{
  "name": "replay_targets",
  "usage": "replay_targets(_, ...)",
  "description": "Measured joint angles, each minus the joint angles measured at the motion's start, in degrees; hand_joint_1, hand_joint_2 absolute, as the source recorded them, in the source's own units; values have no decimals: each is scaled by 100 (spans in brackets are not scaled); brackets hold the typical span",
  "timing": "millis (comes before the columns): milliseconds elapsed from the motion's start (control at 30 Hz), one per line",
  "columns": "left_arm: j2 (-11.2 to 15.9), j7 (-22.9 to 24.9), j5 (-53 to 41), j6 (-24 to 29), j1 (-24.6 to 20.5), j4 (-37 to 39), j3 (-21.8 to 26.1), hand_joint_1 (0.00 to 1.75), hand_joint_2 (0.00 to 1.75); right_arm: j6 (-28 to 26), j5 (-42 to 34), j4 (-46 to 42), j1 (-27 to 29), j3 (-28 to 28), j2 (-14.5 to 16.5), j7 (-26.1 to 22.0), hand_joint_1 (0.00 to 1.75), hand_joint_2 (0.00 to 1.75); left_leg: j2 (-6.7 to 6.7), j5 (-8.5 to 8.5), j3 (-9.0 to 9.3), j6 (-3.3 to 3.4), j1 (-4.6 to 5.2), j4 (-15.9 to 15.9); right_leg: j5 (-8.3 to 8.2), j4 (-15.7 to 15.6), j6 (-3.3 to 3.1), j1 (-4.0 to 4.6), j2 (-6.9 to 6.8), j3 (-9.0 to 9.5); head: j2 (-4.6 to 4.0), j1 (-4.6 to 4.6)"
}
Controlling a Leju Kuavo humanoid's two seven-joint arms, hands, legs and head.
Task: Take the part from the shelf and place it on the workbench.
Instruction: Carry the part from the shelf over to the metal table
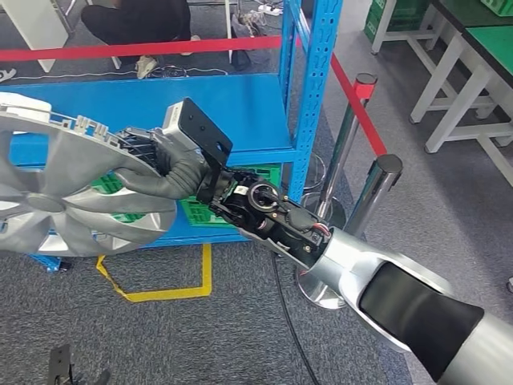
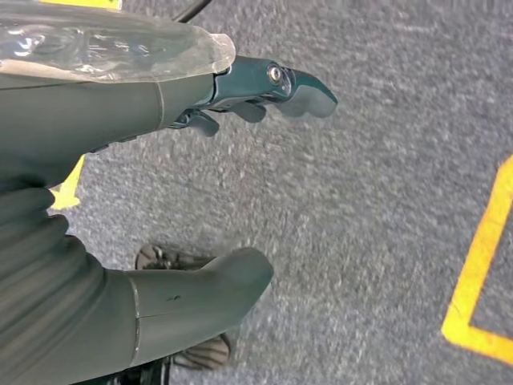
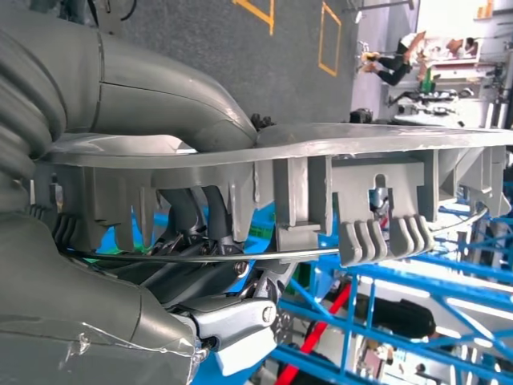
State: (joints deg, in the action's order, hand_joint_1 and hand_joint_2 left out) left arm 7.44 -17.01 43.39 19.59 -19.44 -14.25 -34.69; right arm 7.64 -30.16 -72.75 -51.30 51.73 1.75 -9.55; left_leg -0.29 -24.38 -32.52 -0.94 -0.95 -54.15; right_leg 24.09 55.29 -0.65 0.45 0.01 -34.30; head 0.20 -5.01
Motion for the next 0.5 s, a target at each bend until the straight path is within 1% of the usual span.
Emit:
replay_targets(33,-10,-4,-9,34,-3,0,0,0,175,4,9,7,0,1,-1,-6,175,175,0,5,-4,16,4,9,77,7,-50,3,1,-6,0,-26)
replay_targets(67,-22,-8,-18,58,-6,0,0,0,175,9,15,13,0,2,-1,-14,175,175,-2,-1,-8,15,18,5,104,-1,-123,3,4,-5,0,-44)
replay_targets(100,-33,-11,-27,71,-7,0,0,0,175,13,21,16,-1,2,-1,-21,175,175,-8,-8,-11,11,32,1,73,-38,-181,8,6,12,0,-62)
replay_targets(133,-45,-13,-32,80,-6,0,0,0,175,15,25,18,0,3,-1,-27,175,175,-9,4,-16,32,41,-1,-4,-56,-185,3,7,15,0,-61)
replay_targets(167,-53,-13,-36,86,-6,0,0,0,175,17,28,21,-1,3,-1,-32,175,175,-11,8,-22,39,44,-3,-87,-77,-148,-1,11,15,0,-53)
replay_targets(200,-60,-13,-38,87,-6,0,-1,0,175,17,32,26,-2,3,-1,-34,175,175,-11,14,-30,48,45,-5,-119,-88,-97,-7,11,15,0,-54)
replay_targets(233,-67,-13,-38,89,-6,0,-2,0,175,17,34,34,-2,3,-1,-36,175,175,-10,18,-38,53,46,-7,-127,-96,-67,-11,11,23,0,-56)
replay_targets(267,-73,-13,-39,89,-6,0,-3,0,175,17,36,45,-2,4,-1,-37,175,175,-10,19,-41,55,46,-9,-141,-99,-51,-12,12,30,0,-60)
replay_targets(500,-89,-13,-39,86,-15,0,-3,0,175,17,37,66,-2,30,-1,-39,175,175,-9,8,-45,66,48,-13,-128,-107,-20,-13,12,46,0,-59)
